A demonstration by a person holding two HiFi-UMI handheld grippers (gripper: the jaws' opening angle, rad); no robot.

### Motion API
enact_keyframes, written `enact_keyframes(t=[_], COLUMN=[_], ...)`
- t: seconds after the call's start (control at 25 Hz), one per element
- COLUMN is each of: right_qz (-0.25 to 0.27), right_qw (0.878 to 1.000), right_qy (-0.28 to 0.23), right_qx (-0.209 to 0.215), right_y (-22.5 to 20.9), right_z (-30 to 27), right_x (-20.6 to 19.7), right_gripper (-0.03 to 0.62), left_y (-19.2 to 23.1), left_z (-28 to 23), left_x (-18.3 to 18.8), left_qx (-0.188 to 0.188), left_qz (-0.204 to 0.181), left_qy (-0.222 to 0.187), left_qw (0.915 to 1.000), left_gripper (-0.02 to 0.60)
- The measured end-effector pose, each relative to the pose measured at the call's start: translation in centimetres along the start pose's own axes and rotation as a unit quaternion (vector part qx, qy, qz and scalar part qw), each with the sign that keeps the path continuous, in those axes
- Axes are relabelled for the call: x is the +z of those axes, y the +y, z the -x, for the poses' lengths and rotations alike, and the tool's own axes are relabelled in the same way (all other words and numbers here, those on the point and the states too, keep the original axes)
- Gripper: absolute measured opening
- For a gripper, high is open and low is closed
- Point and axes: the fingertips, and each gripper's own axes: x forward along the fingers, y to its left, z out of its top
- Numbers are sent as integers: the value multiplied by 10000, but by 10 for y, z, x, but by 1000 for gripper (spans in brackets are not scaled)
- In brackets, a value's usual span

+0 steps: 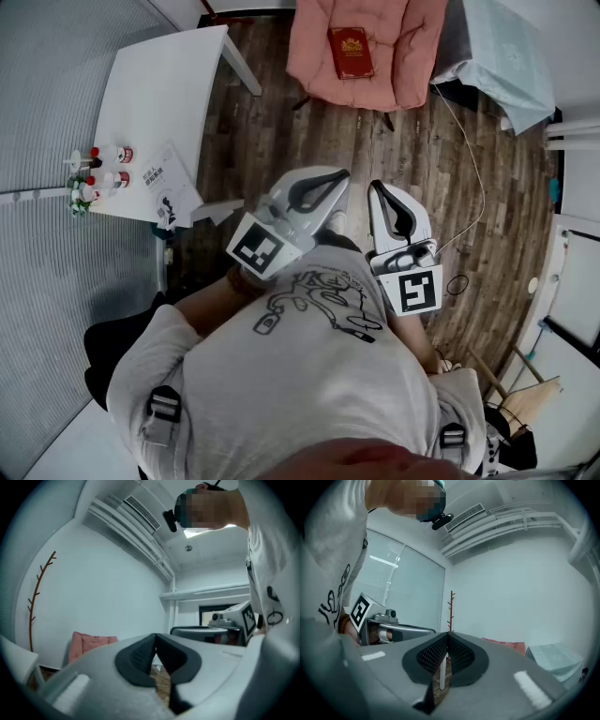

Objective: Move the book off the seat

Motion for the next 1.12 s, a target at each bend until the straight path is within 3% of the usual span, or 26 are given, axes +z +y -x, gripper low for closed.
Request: enact_keyframes(t=[0.56, 1.12], right_qz=[-268, -308], right_qw=[9992, 9994], right_qy=[-280, -161], right_qx=[71, 88], right_y=[-44, -80], right_z=[28, 46], right_x=[7, -8], right_gripper=[6, 6], left_y=[-24, -40], left_z=[-43, -77], left_x=[-3, -18], left_qx=[98, 205], left_qz=[16, 181], left_qy=[4, 51], left_qw=[10000, 9996], left_gripper=[5, 5])
